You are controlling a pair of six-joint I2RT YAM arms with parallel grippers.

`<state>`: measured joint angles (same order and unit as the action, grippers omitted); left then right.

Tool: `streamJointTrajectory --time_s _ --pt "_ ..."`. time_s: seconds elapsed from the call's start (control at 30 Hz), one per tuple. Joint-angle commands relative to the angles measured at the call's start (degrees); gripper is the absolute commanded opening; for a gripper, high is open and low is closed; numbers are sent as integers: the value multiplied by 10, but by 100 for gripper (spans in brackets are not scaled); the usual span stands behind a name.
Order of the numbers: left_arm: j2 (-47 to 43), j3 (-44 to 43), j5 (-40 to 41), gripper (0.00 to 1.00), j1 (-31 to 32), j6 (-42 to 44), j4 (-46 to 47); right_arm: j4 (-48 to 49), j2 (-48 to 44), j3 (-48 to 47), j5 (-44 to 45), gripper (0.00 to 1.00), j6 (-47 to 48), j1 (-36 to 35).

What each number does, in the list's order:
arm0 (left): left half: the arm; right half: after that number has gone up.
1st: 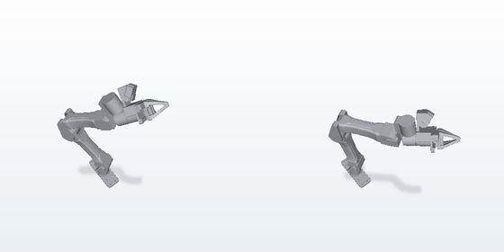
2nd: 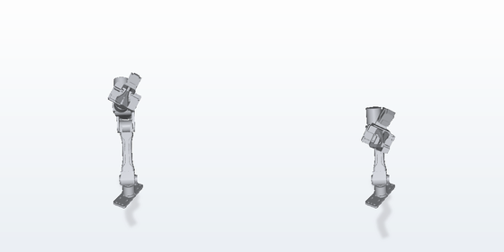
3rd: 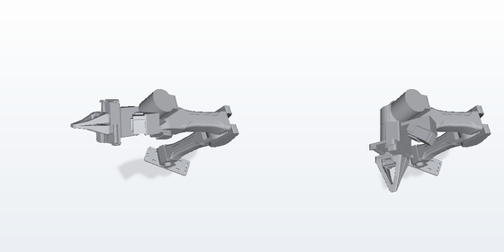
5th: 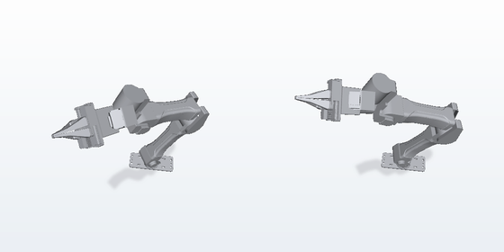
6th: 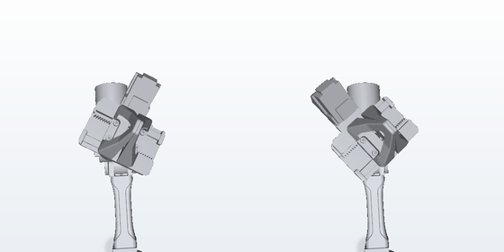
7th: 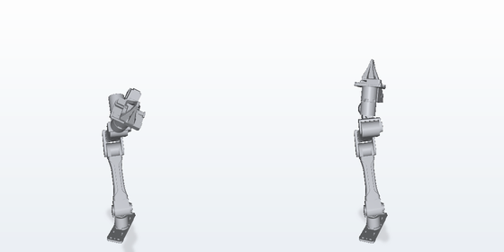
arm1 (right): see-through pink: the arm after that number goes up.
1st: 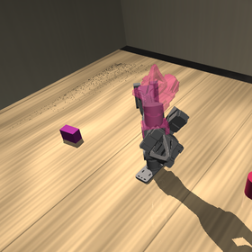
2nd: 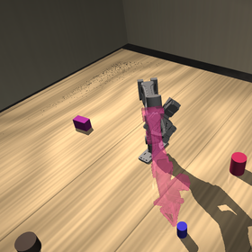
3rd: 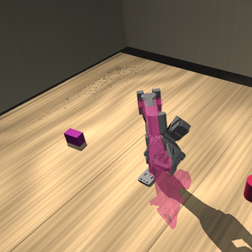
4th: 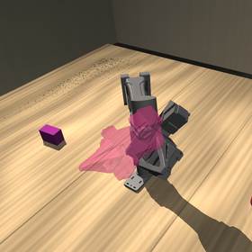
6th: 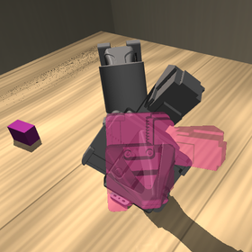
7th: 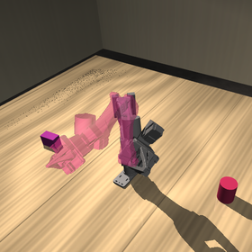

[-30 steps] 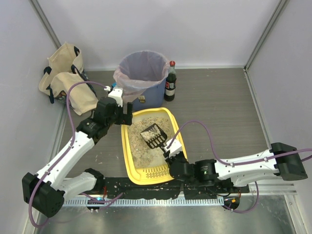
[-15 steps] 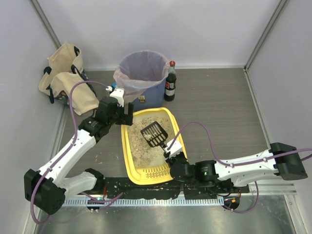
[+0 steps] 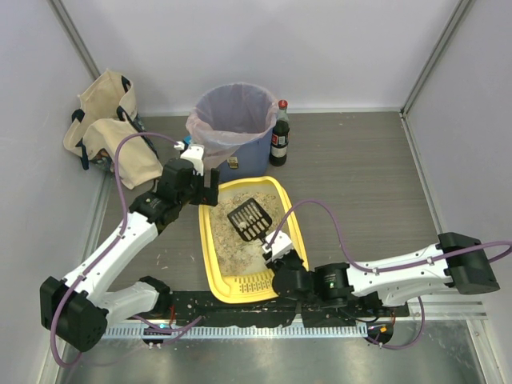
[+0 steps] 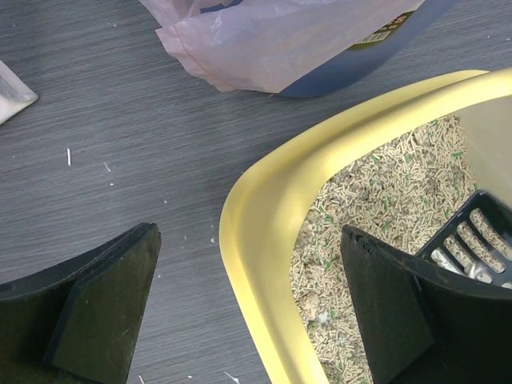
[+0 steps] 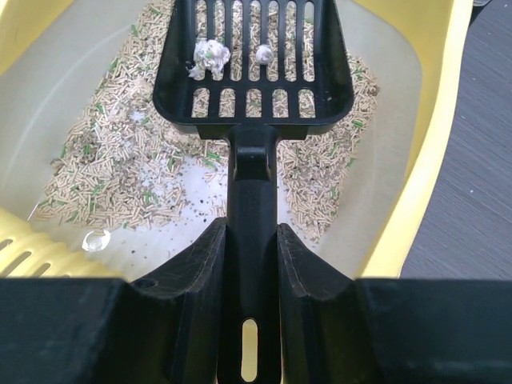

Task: Clean the litter box

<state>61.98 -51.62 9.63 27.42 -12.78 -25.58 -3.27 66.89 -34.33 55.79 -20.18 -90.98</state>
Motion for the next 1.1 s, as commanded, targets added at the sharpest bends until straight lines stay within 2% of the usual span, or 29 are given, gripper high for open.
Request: streamJointTrajectory --time_s 0.0,0.03,0.07,0.1,0.13,0.17,0.2,0.23,0.4,0.53,0.83,0.93,1.07 --pt "-2 -23 7 99 4 7 10 58 -13 -13 -26 2 13 -5" --pt "-1 -23 7 100 3 8 11 64 -9 -11 -30 1 10 -9" --pt "-1 -23 7 100 3 8 10 10 0 -25 -17 1 -4 -10" --pt "1 -23 5 99 3 8 8 -23 9 -30 67 1 -29 -10" --pt "0 -24 1 100 3 7 7 -44 3 -31 89 2 -47 -9" --pt "-1 -24 1 100 3 7 9 -16 -11 -17 72 1 -21 -10" --pt "-2 -23 1 100 3 7 9 16 -35 -7 4 1 0 -9" --pt "-3 -22 1 100 3 7 10 30 -40 2 -22 1 9 -10" --pt "-3 -24 2 100 3 6 7 -19 -29 -12 32 2 -8 -10" --pt "-5 -22 3 100 3 6 10 12 -41 -4 18 1 -3 -10" --pt "-5 -23 -3 100 3 2 10 -34 -58 -24 -1 1 -14 -9" --pt "-9 -23 -13 100 3 0 14 -65 -67 -40 -11 1 -17 -9" --pt "-12 -25 -12 100 -6 -3 11 -152 -79 -78 -26 1 -56 -10"
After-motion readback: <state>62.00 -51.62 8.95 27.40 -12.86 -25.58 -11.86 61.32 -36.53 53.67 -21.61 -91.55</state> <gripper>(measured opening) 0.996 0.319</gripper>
